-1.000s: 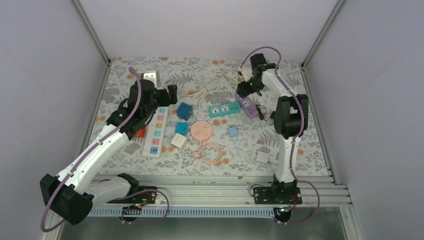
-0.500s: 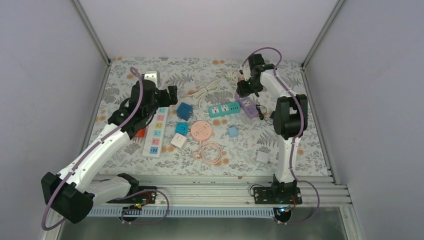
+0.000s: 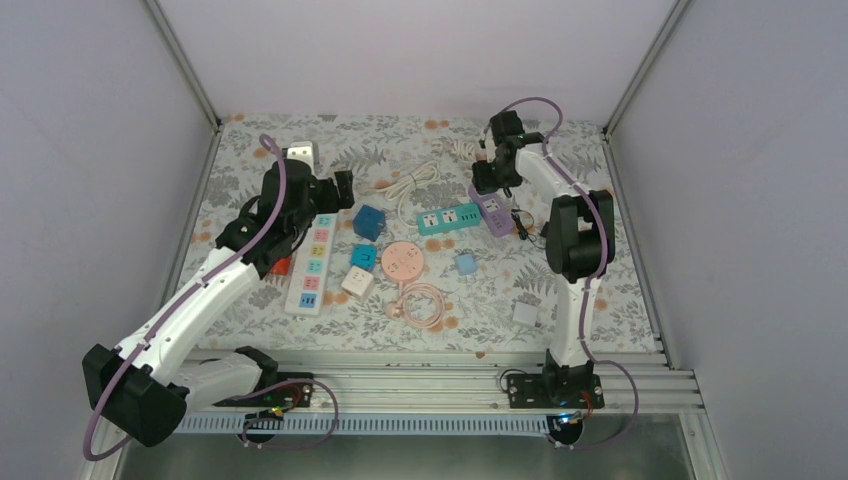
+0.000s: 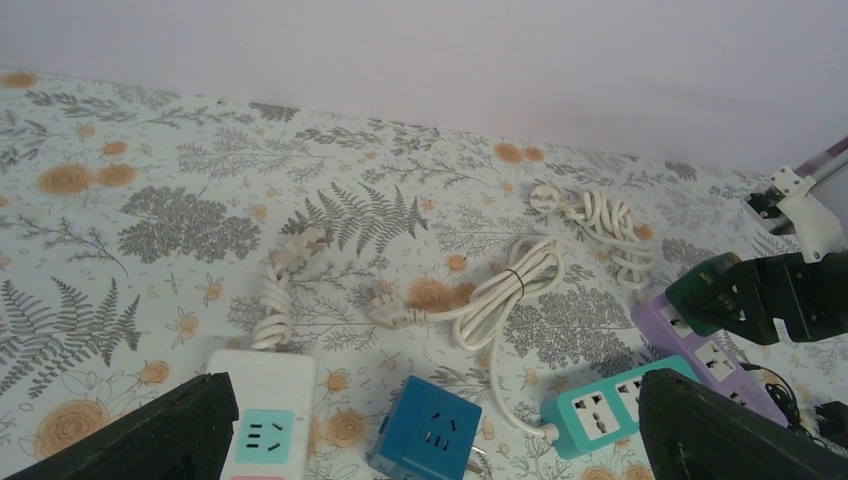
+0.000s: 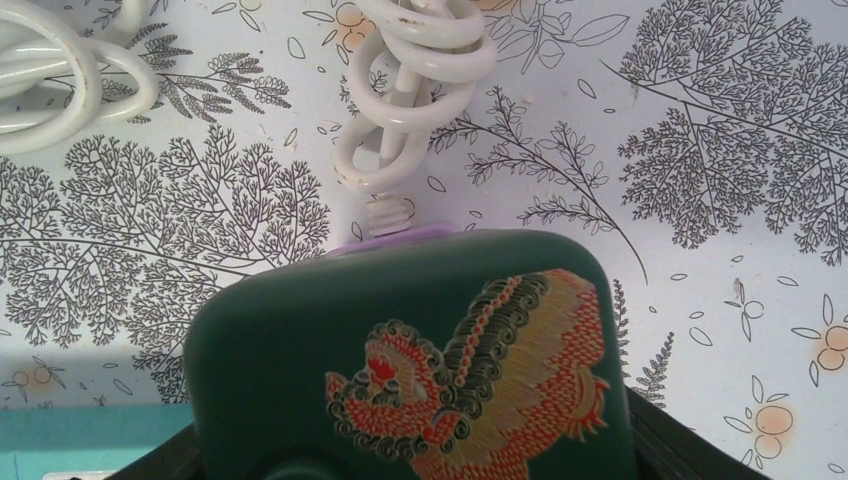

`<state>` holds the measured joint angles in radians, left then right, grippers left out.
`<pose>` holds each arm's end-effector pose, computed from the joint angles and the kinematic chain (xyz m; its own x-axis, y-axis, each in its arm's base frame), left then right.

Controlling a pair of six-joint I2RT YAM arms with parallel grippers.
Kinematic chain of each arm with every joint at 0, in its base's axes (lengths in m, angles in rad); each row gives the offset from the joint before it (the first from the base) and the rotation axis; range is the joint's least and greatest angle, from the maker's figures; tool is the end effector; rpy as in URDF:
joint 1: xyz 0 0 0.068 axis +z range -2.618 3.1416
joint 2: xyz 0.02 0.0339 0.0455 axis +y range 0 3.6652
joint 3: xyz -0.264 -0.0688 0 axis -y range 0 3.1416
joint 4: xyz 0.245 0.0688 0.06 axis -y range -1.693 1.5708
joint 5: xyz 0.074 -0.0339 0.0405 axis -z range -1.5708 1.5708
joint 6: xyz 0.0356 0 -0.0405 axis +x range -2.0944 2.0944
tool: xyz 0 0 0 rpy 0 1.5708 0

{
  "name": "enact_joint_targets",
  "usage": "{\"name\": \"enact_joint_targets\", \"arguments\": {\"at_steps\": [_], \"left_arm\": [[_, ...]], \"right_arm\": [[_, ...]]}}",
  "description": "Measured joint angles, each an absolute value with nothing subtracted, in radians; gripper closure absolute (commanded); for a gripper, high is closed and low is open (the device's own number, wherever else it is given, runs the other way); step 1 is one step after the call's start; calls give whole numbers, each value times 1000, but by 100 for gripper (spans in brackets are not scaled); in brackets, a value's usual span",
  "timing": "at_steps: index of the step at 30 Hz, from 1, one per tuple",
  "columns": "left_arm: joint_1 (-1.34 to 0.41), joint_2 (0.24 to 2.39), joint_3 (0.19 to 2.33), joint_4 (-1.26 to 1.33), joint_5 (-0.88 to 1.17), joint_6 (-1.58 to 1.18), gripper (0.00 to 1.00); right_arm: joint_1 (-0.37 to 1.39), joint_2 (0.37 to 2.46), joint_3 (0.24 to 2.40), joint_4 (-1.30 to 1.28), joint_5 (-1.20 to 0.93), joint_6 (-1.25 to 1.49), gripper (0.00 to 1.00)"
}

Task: Insert the plug

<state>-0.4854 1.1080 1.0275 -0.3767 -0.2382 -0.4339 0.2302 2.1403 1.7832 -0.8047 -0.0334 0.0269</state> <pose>0.2238 -0.1086 0.3419 -0.4662 -0.2160 -0.8579 0.0773 0.9561 -0.2827 0.4441 0.1053 0.2059 -0.8995 -0.1832 -0.3967 -0.2169 0.9753 0.0413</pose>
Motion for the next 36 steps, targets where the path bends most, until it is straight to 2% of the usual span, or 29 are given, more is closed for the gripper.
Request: {"name": "enact_joint_targets", "arguments": {"at_steps": [17, 36], "left_arm": [[-485, 1108, 1028, -384, -259, -433, 0], [-485, 1108, 1027, -391, -262, -434, 0]], "right_arm": [[233, 2127, 1783, -813, -40, -22, 72], [234, 2083, 1681, -724, -3, 9, 71]]}}
